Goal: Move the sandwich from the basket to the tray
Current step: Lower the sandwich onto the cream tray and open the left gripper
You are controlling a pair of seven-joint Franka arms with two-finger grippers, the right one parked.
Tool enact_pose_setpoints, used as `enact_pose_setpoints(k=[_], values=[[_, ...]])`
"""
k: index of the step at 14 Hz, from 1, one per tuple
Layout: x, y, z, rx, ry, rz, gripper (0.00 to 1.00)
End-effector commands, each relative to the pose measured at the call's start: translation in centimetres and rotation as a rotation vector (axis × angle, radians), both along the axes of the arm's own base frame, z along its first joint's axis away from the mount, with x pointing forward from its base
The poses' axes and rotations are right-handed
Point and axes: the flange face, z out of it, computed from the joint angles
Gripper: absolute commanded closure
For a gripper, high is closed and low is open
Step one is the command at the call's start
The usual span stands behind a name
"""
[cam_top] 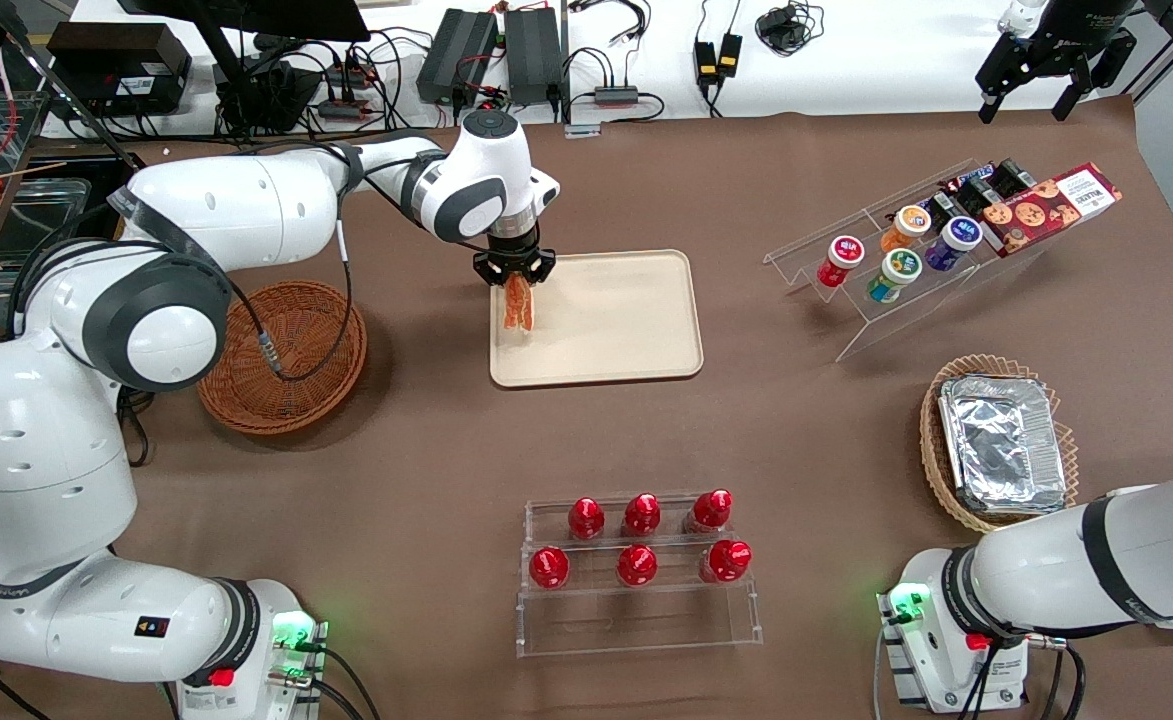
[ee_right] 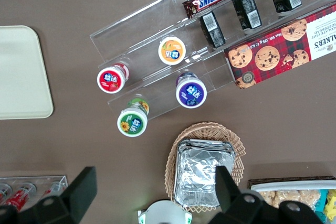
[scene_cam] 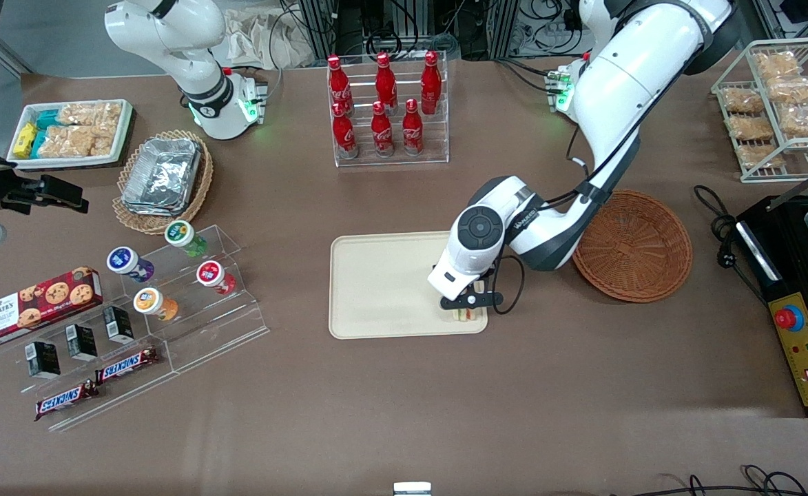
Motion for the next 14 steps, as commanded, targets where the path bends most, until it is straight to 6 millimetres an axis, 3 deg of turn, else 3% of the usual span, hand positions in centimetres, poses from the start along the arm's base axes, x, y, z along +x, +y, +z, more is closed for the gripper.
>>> enact_pose_setpoints(k=[1,5,8,12,14], values=[[0.2,-0.5,-0.2,0.016,-0.036,-0.009,0.00],[0.5,-0.3,0.1,0.015,-0.040,-0.003,0.00],[1.2,0.1,1.5,0.009,-0.053,0.028,0.00],[2.0,2.4,6.9,0.088,-0.096,0.074,0.00],[1.8,3.1,10.7,0.111,-0.111,0.086,0.00]])
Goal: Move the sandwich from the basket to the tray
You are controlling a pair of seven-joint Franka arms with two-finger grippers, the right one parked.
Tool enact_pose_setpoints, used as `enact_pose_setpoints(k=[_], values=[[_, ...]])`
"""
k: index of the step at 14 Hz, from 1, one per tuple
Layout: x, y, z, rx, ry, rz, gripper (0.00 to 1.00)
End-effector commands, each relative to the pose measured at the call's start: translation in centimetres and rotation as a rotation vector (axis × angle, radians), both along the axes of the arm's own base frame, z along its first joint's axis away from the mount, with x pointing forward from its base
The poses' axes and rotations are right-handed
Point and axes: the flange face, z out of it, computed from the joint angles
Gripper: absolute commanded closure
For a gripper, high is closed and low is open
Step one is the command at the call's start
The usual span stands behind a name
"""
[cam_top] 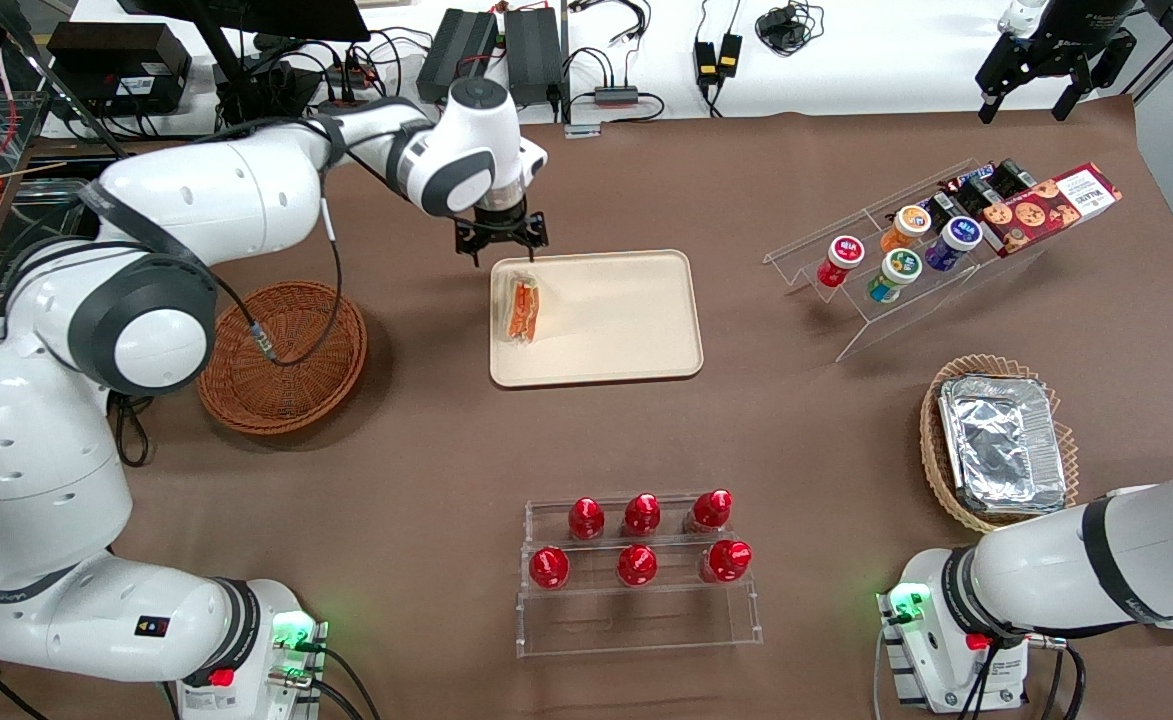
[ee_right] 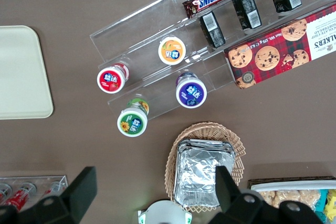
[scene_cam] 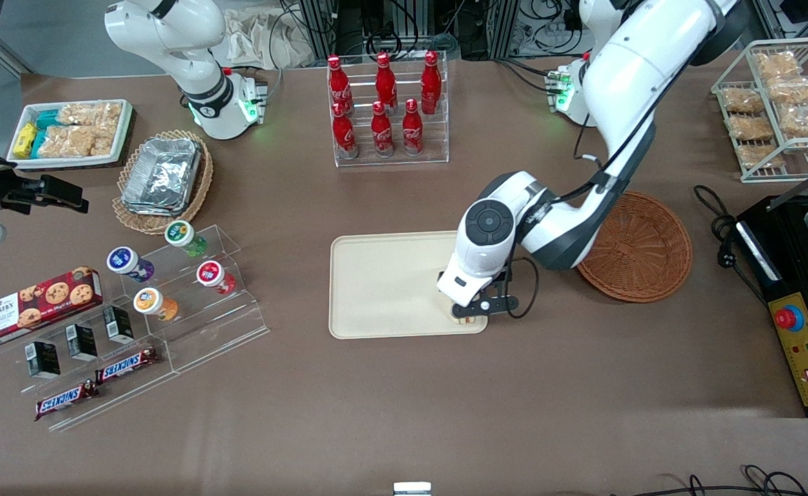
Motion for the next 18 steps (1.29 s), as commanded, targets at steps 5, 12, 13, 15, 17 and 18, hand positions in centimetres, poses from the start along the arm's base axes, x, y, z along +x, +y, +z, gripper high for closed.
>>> enact_pose_setpoints(k=[5,12,13,15,17,18], values=[[-0.2,7.8,16.7,-0.018,-0.046,-0.059,0.00],[0.4,24.0,24.1,-0.029,-0.043,-0.250,0.00],[0.3,26.9,24.8,-0.027,-0.045,-0.296,0.00],[0.1,30.3,25.5,-0.020,-0.035,-0.351,0.00],[0.5,34.3,25.5,-0.014,-0.030,-0.411,0.00],[0.7,36.0,25.4,-0.030,-0.030,-0.431,0.00]])
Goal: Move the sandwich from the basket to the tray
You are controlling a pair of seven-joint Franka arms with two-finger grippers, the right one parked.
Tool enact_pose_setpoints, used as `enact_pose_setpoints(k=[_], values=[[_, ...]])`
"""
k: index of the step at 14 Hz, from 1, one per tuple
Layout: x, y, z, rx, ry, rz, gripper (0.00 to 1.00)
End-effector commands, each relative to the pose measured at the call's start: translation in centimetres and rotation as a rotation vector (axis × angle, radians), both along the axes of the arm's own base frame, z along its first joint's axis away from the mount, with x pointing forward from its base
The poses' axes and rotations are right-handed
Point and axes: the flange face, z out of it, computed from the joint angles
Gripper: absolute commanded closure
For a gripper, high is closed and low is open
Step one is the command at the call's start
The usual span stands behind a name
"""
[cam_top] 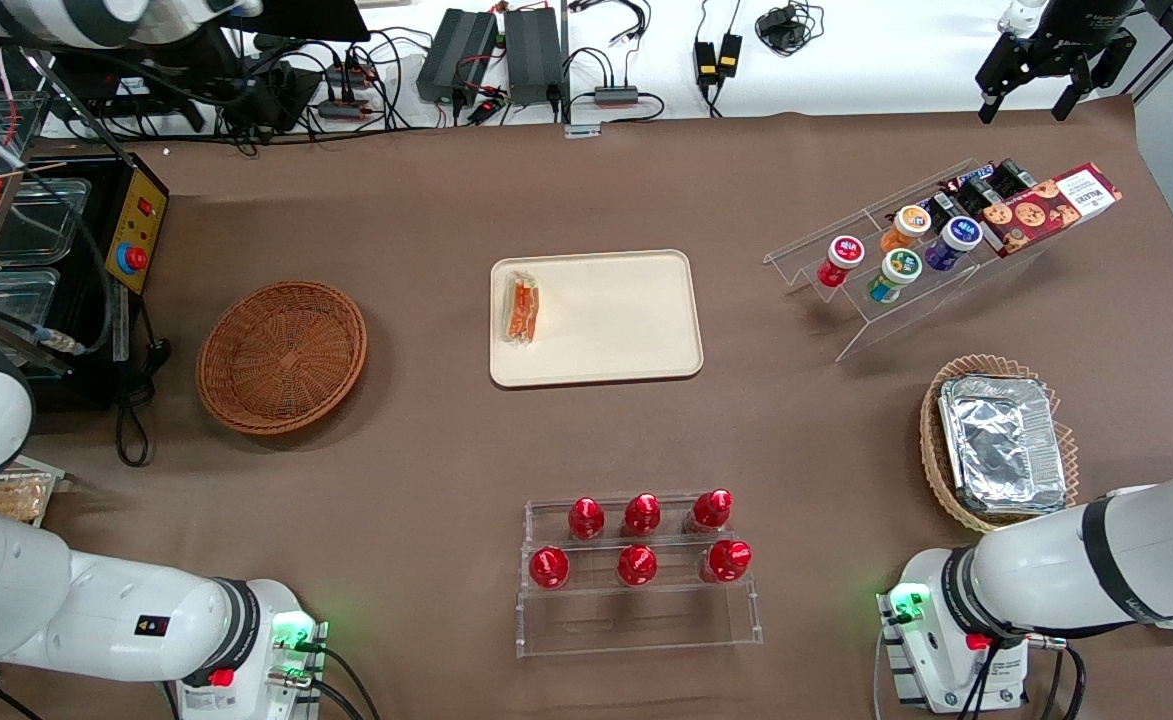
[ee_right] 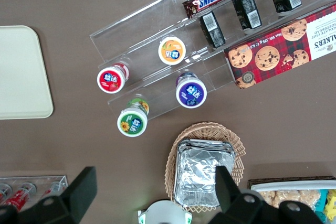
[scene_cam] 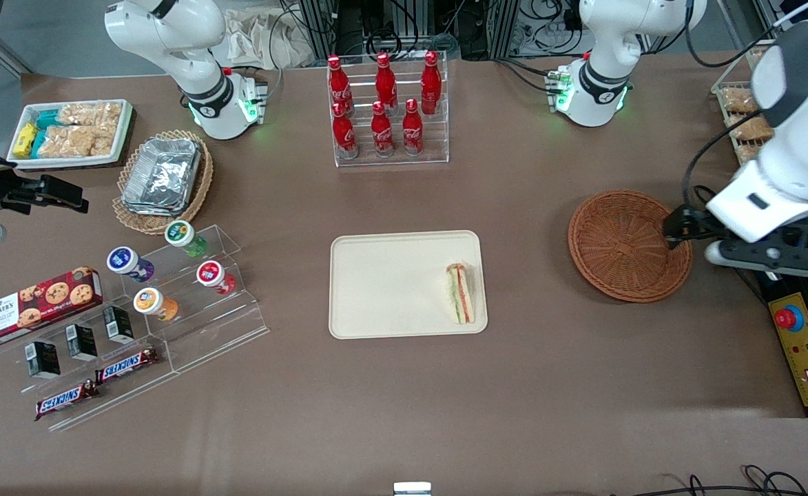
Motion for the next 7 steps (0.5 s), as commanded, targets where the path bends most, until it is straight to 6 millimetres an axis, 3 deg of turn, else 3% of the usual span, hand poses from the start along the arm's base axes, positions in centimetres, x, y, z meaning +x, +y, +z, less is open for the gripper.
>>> enact_pose_setpoints(k=[1,3,7], values=[[-0.3,5.5,-0.3,-0.060,0.011,0.002,0.00],[0.3,6.0,-1.2,-0.095,0.020,0.027,0.00],[1.5,6.2,0.1,-0.046,-0.003,0.019,0.00]])
